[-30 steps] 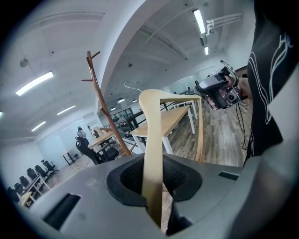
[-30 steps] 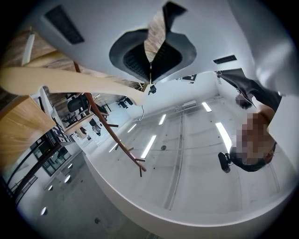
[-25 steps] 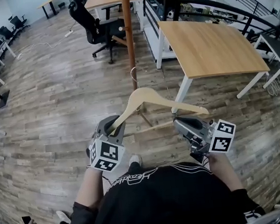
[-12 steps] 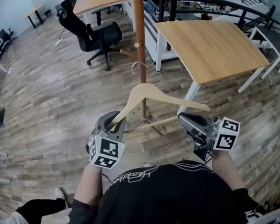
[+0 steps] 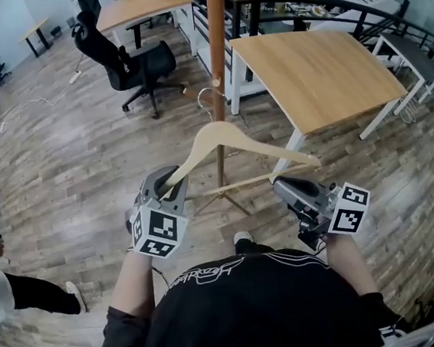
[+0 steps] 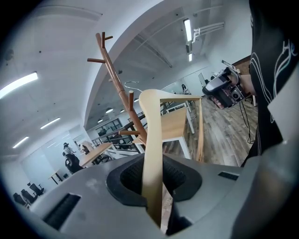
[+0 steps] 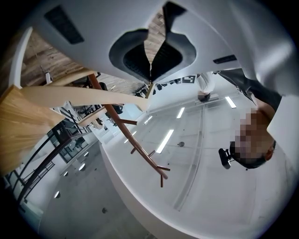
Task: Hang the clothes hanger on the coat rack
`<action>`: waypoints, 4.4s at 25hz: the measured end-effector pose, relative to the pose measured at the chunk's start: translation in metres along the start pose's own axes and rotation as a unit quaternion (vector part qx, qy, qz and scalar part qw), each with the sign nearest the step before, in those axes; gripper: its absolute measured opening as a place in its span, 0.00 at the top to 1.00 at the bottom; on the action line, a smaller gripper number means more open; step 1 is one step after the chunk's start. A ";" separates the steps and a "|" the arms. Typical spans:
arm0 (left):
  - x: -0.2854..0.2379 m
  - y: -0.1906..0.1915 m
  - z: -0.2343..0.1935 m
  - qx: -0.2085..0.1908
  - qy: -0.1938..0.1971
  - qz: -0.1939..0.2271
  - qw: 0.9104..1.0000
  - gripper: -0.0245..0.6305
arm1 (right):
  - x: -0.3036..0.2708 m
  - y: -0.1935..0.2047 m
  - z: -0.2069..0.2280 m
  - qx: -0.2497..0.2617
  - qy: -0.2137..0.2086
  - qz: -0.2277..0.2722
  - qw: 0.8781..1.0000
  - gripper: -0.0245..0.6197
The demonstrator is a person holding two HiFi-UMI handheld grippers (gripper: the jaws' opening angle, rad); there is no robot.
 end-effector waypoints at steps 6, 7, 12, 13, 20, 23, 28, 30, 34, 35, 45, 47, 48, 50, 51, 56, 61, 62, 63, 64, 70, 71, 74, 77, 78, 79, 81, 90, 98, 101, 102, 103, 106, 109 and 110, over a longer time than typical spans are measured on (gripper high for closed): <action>-0.021 -0.006 -0.015 -0.008 0.001 0.002 1.000 0.86 | -0.011 -0.016 0.014 0.007 -0.004 0.001 1.000 0.90; -0.024 -0.007 -0.017 -0.009 0.001 0.002 1.000 0.85 | -0.012 -0.017 0.017 0.005 -0.005 0.001 1.000 0.90; -0.040 -0.006 -0.027 -0.011 -0.003 0.000 1.000 0.86 | -0.019 -0.024 0.032 0.006 -0.008 -0.004 1.000 0.90; -0.044 -0.005 -0.028 -0.009 -0.002 -0.001 1.000 0.86 | -0.018 -0.025 0.035 0.004 -0.008 -0.005 1.000 0.90; -0.068 0.001 -0.033 -0.013 -0.005 -0.010 1.000 0.86 | -0.023 -0.028 0.063 -0.011 -0.011 -0.013 1.000 0.90; -0.078 0.008 -0.033 -0.035 -0.008 -0.026 0.999 0.85 | -0.026 -0.028 0.072 -0.016 -0.014 -0.018 1.000 0.90; -0.095 0.016 -0.029 -0.052 -0.007 -0.041 0.998 0.85 | -0.028 -0.028 0.090 -0.027 -0.014 -0.024 0.999 0.90; -0.100 0.021 -0.029 -0.056 -0.009 -0.045 0.997 0.86 | -0.030 -0.028 0.096 -0.031 -0.015 -0.027 0.999 0.90; -0.105 0.028 -0.030 -0.069 -0.020 -0.045 0.996 0.86 | -0.032 -0.025 0.101 -0.038 -0.018 -0.033 0.999 0.90; -0.108 0.029 -0.032 -0.071 -0.023 -0.045 0.996 0.85 | -0.032 -0.025 0.103 -0.040 -0.019 -0.034 0.998 0.90; -0.135 0.047 -0.042 -0.066 -0.031 -0.047 0.996 0.85 | -0.027 -0.019 0.118 -0.053 -0.011 -0.036 0.998 0.90; -0.141 0.046 -0.046 -0.065 -0.034 -0.047 0.996 0.85 | -0.025 -0.023 0.123 -0.055 -0.010 -0.033 0.998 0.90; -0.144 0.045 -0.048 -0.064 -0.034 -0.046 0.996 0.85 | -0.025 -0.024 0.125 -0.056 -0.009 -0.033 0.998 0.90; -0.148 0.044 -0.050 -0.058 -0.031 -0.041 0.997 0.85 | -0.023 -0.026 0.126 -0.058 -0.007 -0.031 0.998 0.90; -0.148 0.044 -0.051 -0.055 -0.029 -0.039 0.997 0.85 | -0.022 -0.026 0.126 -0.059 -0.006 -0.030 0.998 0.90; -0.145 0.042 -0.053 -0.042 -0.022 -0.022 0.999 0.68 | -0.020 -0.025 0.122 -0.057 -0.003 -0.024 0.998 0.90; -0.126 0.035 -0.052 -0.035 -0.017 0.006 0.999 0.57 | -0.017 -0.023 0.111 -0.052 0.006 -0.019 0.998 0.90; -0.120 0.033 -0.053 -0.027 -0.018 0.009 0.999 0.55 | -0.016 -0.023 0.108 -0.050 0.007 -0.018 0.999 0.90; -0.112 0.031 -0.053 -0.016 -0.018 0.015 1.000 0.54 | -0.016 -0.023 0.103 -0.047 0.008 -0.017 0.999 0.90; -0.103 0.025 -0.052 0.000 -0.016 0.025 1.000 0.54 | -0.015 -0.022 0.097 -0.044 0.008 -0.016 0.999 0.90; -0.035 -0.028 -0.032 0.118 0.035 0.141 0.982 0.54 | -0.010 -0.010 0.052 -0.026 0.005 -0.017 1.000 0.90; -0.025 -0.036 -0.026 0.137 0.050 0.157 0.977 0.54 | -0.010 -0.009 0.044 -0.023 0.004 -0.016 1.000 0.90; 0.005 -0.053 -0.002 0.187 0.098 0.193 0.958 0.60 | -0.007 -0.005 0.022 -0.014 0.001 -0.016 1.000 0.90; 0.028 -0.062 0.019 0.229 0.127 0.213 0.941 0.80 | -0.005 0.003 0.005 -0.007 -0.008 -0.016 1.000 0.90; 0.034 -0.065 0.026 0.245 0.138 0.216 0.935 0.86 | -0.004 0.005 0.001 -0.005 -0.011 -0.016 1.000 0.90; 0.039 -0.068 0.033 0.261 0.150 0.218 0.928 0.91 | -0.003 0.006 -0.003 -0.003 -0.014 -0.017 1.000 0.90; 0.047 -0.074 0.048 0.283 0.171 0.217 0.918 0.94 | 0.000 0.007 -0.010 0.002 -0.022 -0.018 1.000 0.90; 0.064 -0.115 0.126 0.313 0.167 0.216 0.909 0.95 | 0.060 0.009 -0.032 0.021 -0.050 -0.044 0.998 0.90; 0.082 -0.154 0.220 0.336 0.167 0.199 0.905 0.95 | 0.145 0.024 -0.052 0.007 -0.067 -0.047 0.997 0.90; 0.092 -0.163 0.241 0.341 0.166 0.198 0.904 0.95 | 0.166 0.026 -0.060 0.005 -0.074 -0.040 0.996 0.90; 0.096 -0.165 0.246 0.342 0.164 0.198 0.904 0.95 | 0.171 0.026 -0.064 0.009 -0.076 -0.039 0.996 0.90; 0.100 -0.168 0.251 0.342 0.161 0.199 0.904 0.95 | 0.176 0.025 -0.068 0.015 -0.078 -0.039 0.996 0.90; 0.110 -0.177 0.263 0.338 0.153 0.202 0.906 0.95 | 0.189 0.025 -0.081 0.036 -0.087 -0.045 0.995 0.90; 0.117 -0.183 0.274 0.337 0.146 0.207 0.907 0.95 | 0.201 0.027 -0.089 0.043 -0.095 -0.045 0.993 0.90; 0.118 -0.185 0.278 0.336 0.143 0.207 0.908 0.95 | 0.204 0.028 -0.090 0.045 -0.096 -0.045 0.993 0.90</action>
Point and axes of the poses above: the fingertips, and each gripper's own axes: x backward along the fingers, z to its right, y out of its underside, the point moved 6 cm from there along x, backward along the fingers, and after that the axes turned 4 degrees about -y, right-handed, at the moved point
